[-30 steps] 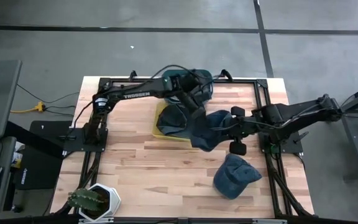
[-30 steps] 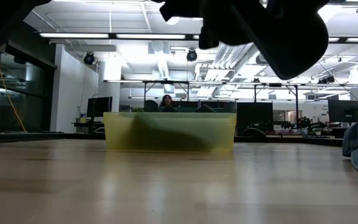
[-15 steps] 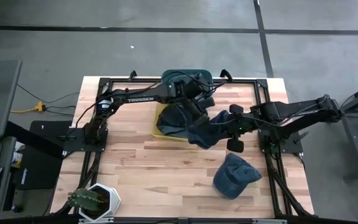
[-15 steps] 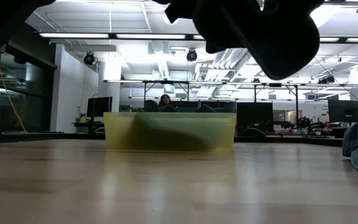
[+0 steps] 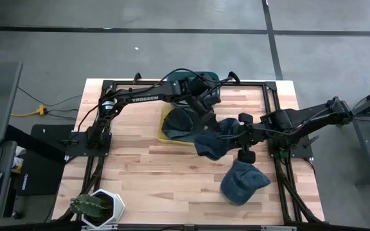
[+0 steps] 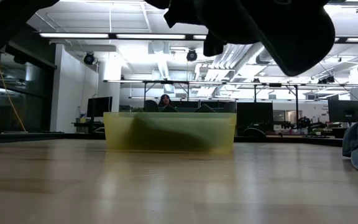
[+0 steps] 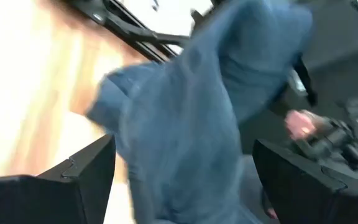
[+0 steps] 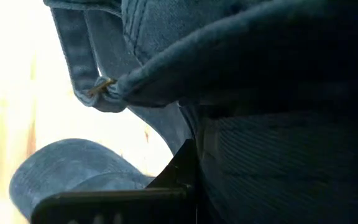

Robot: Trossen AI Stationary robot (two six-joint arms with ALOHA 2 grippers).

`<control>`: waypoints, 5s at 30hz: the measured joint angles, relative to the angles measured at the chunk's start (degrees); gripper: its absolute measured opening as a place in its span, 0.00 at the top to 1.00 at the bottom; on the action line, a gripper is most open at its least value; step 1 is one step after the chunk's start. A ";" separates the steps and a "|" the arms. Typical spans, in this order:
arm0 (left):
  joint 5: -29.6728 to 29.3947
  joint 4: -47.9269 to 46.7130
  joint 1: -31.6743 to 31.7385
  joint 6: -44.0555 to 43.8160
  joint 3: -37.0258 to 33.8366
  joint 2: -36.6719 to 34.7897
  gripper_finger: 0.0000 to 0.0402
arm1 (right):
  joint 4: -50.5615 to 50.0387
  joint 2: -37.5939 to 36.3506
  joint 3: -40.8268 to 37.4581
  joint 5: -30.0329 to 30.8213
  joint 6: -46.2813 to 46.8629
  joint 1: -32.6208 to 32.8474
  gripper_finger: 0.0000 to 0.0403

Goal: Pick & Place hat
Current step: Put the left blue cap into the yellow bin

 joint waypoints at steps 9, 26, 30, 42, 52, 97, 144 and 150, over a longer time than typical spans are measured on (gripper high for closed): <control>3.13 0.03 -1.33 0.00 0.00 -0.02 0.20 | 1.29 0.00 0.01 1.07 -1.09 -1.40 0.99; 2.88 -0.01 -2.77 -1.51 0.02 -0.04 0.20 | 5.47 0.00 0.01 -1.77 -3.99 -6.87 0.99; 1.14 -0.68 -3.11 -1.51 0.05 -0.16 0.21 | 6.07 0.00 -0.05 -2.70 -4.03 -7.50 0.99; -3.12 -5.15 -3.11 -0.94 0.09 -0.15 0.61 | 7.73 0.00 -0.07 -2.48 -3.92 -7.52 0.99; -3.46 -5.30 -3.06 2.08 0.02 -0.09 0.98 | 8.09 -0.04 0.04 -2.76 -3.90 -7.50 0.99; -6.61 -14.91 11.50 11.88 -3.54 -7.09 1.00 | 2.22 -12.90 0.04 6.17 11.44 -17.21 0.51; -52.56 72.59 -2.59 -55.75 -76.28 -28.63 1.00 | 3.76 -12.76 0.02 12.28 15.43 -17.29 0.51; -55.12 70.25 -3.11 -55.59 -76.30 -28.63 1.00 | 3.75 -12.76 0.02 12.29 15.50 -17.29 0.51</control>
